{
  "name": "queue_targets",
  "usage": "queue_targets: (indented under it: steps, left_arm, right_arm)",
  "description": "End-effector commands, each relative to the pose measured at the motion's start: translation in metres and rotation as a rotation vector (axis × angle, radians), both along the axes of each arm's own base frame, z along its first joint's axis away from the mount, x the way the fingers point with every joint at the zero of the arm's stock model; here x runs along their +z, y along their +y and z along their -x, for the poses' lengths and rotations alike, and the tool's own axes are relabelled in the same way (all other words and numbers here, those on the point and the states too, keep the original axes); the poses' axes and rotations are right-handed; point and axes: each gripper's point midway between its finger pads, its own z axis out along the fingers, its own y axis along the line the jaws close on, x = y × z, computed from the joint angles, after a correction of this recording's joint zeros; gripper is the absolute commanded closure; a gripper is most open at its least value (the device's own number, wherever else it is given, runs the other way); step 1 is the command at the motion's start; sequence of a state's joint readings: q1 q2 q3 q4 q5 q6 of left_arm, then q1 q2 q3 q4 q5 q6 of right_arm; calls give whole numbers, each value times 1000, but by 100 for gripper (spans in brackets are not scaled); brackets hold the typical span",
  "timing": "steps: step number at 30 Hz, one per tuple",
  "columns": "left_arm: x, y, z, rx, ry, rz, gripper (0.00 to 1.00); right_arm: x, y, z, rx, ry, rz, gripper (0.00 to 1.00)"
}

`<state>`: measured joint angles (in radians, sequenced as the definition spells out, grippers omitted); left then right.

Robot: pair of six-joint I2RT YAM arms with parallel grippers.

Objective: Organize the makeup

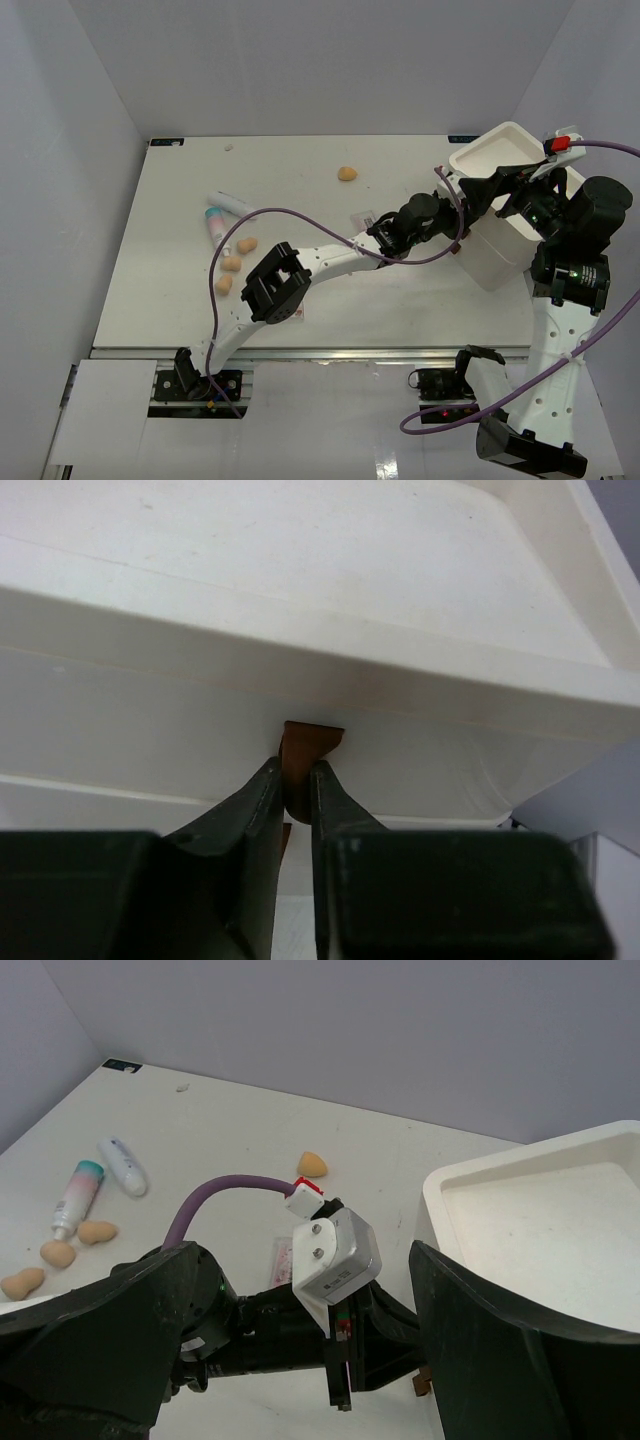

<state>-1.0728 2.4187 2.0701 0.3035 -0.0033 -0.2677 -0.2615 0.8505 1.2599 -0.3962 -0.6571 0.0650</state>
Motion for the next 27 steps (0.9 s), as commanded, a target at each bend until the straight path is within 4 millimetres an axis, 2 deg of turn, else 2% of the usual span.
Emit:
queue_targets:
  steps: [1, 3, 5, 7, 10, 11, 12, 14, 16, 18, 22, 27]
  left_arm:
    - [19, 4, -1, 8, -18, 32, 95]
    - [27, 10, 1, 15, -27, 48, 99]
    - [20, 18, 4, 23, -20, 34, 100]
    - [35, 29, 6, 38, -34, 53, 100]
    - [32, 52, 11, 58, -33, 39, 100]
    - [18, 63, 14, 64, -19, 13, 100]
    - [33, 73, 15, 75, -29, 41, 100]
    - [17, 89, 15, 87, -4, 25, 100]
    - [23, 103, 15, 96, 0, 34, 100]
    - [19, 108, 16, 89, 8, 27, 100]
    - [15, 106, 21, 52, 22, 21, 100]
    - [22, 103, 29, 13, 24, 35, 84]
  right_arm:
    - [1, 0, 0, 2, -14, 2, 8]
    - [0, -1, 1, -2, -14, 4, 8]
    - [0, -1, 1, -5, -16, 9, 8]
    - [-2, -3, 0, -15, -15, 12, 8]
    - [-3, -4, 1, -24, -16, 20, 9]
    - [-4, -5, 1, -25, -15, 21, 9]
    - [-3, -4, 2, -26, -19, 25, 9]
    - [-4, -4, 2, -24, -17, 24, 9]
    - [-5, -4, 2, -20, -15, 23, 9]
    - [-6, -3, 2, -17, -13, 22, 9]
    - [-7, -3, 1, -11, -12, 24, 9]
    - [-8, -2, 2, 0, -17, 42, 10]
